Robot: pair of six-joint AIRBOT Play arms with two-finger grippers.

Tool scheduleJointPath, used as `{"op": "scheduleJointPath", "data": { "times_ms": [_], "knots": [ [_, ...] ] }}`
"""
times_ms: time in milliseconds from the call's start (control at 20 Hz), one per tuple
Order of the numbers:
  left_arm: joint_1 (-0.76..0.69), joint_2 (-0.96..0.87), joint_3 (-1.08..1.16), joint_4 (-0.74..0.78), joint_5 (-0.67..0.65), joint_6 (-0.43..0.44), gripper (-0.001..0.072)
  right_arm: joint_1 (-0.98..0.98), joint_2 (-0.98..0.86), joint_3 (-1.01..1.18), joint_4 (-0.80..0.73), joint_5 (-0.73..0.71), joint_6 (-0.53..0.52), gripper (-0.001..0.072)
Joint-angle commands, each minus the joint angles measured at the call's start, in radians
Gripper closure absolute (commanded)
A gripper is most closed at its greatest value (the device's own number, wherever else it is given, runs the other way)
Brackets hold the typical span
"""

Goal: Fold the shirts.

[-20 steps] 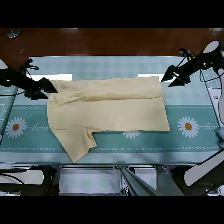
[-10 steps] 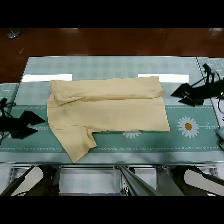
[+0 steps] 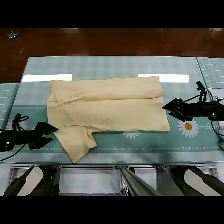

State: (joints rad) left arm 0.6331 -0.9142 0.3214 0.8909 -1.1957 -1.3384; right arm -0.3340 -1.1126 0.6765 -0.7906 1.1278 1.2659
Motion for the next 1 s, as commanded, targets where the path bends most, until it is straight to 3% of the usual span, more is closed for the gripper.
{"op": "scheduleJointPath", "data": {
  "times_ms": [0, 150, 200, 250, 300, 400, 500, 750, 950],
  "knots": [
    [-0.133, 0.003, -0.054, -0.024, 0.117, -0.028, 0.0006, -0.004, 0.008, -0.013, 0.079, 0.031, -0.027, 0.0092],
    [-0.224, -0.005, -0.062, -0.103, 0.16, -0.008, 0.001, -0.097, 0.008, 0.011, 0.072, 0.051, -0.021, 0.0092],
    [-0.234, -0.005, -0.062, -0.124, 0.159, 0.024, 0.0064, -0.156, 0.008, 0.022, 0.047, 0.067, -0.013, 0.0092],
    [-0.237, -0.005, -0.062, -0.126, 0.156, 0.031, 0.0399, -0.208, 0.008, 0.023, -0.013, 0.09, 0.006, 0.0092],
    [-0.24, -0.005, -0.062, -0.13, 0.161, 0.035, 0.0667, -0.241, 0.008, 0.015, -0.124, 0.114, 0.105, 0.0093],
    [-0.241, -0.003, -0.055, -0.169, 0.16, 0.08, 0.0685, -0.235, 0.008, -0.019, -0.312, 0.165, 0.199, 0.0093],
    [-0.241, -0.003, -0.04, -0.177, 0.158, 0.083, 0.0685, -0.22, 0.008, -0.054, -0.366, 0.201, 0.211, 0.0093],
    [-0.241, -0.003, -0.028, -0.178, 0.156, 0.082, 0.0685, -0.106, -0.044, -0.069, -0.322, 0.17, 0.188, 0.0093],
    [-0.241, -0.003, -0.028, -0.179, 0.157, 0.08, 0.0685, -0.024, -0.132, -0.039, -0.192, 0.061, 0.147, 0.0093]
  ]
}}
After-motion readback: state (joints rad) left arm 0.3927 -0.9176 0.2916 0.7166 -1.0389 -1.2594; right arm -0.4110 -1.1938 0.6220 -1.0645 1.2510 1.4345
